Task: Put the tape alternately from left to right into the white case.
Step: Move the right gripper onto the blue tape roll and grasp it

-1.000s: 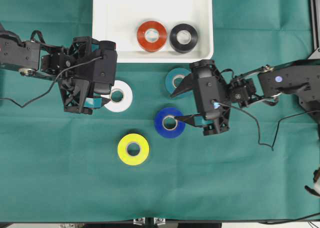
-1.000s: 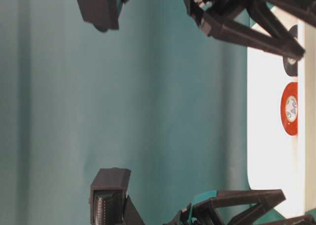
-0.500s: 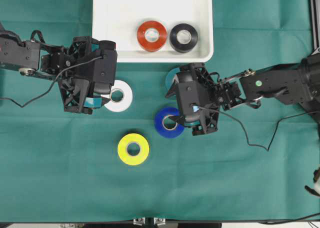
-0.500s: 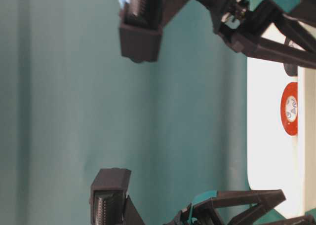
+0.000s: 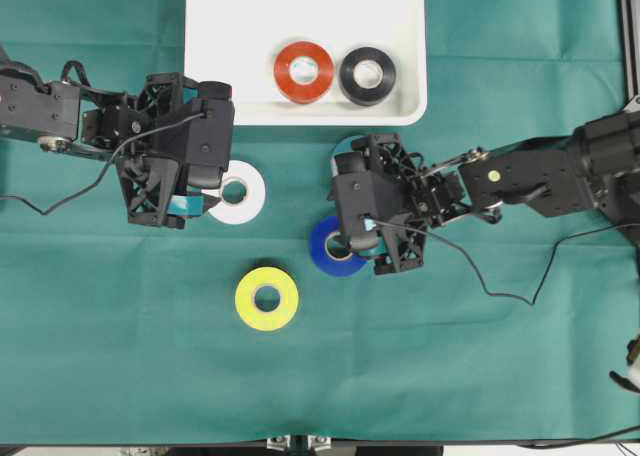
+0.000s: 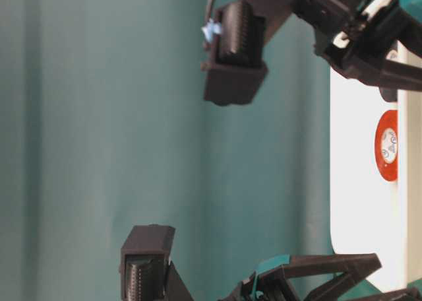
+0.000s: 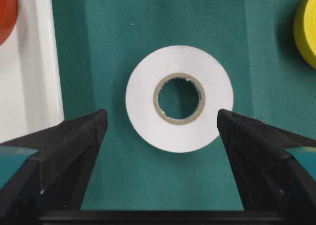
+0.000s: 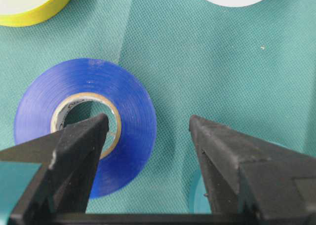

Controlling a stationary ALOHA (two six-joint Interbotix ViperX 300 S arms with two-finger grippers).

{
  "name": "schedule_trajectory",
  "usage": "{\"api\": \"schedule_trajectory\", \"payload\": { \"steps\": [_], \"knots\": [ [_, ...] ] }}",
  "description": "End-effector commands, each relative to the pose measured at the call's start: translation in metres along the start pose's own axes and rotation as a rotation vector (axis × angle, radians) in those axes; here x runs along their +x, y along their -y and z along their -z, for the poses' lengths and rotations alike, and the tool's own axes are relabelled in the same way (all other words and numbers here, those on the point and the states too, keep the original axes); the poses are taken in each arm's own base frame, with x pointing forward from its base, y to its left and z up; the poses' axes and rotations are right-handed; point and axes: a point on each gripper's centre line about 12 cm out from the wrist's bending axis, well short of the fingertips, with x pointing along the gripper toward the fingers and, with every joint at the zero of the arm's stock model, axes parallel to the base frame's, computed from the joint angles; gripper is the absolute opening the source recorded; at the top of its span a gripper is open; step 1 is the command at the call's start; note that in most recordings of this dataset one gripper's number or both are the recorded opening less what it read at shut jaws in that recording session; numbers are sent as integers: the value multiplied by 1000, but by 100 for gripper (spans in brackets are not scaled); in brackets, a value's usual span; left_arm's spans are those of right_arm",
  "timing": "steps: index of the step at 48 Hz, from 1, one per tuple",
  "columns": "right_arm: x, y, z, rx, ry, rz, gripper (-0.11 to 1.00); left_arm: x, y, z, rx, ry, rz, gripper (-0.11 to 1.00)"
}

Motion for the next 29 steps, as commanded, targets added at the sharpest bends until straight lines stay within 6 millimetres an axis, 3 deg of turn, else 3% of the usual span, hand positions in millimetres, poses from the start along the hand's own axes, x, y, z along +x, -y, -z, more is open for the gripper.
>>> {"api": "schedule_trajectory", "payload": {
  "steps": [1,29],
  "knots": [
    [-1,-3,-12,-2,29,-6,74,-7,0,-7,-1,31,-1,65],
    [2,-1,-13,0,-3,15,72,-6,1,-5,1,26,0,65]
  ]
}}
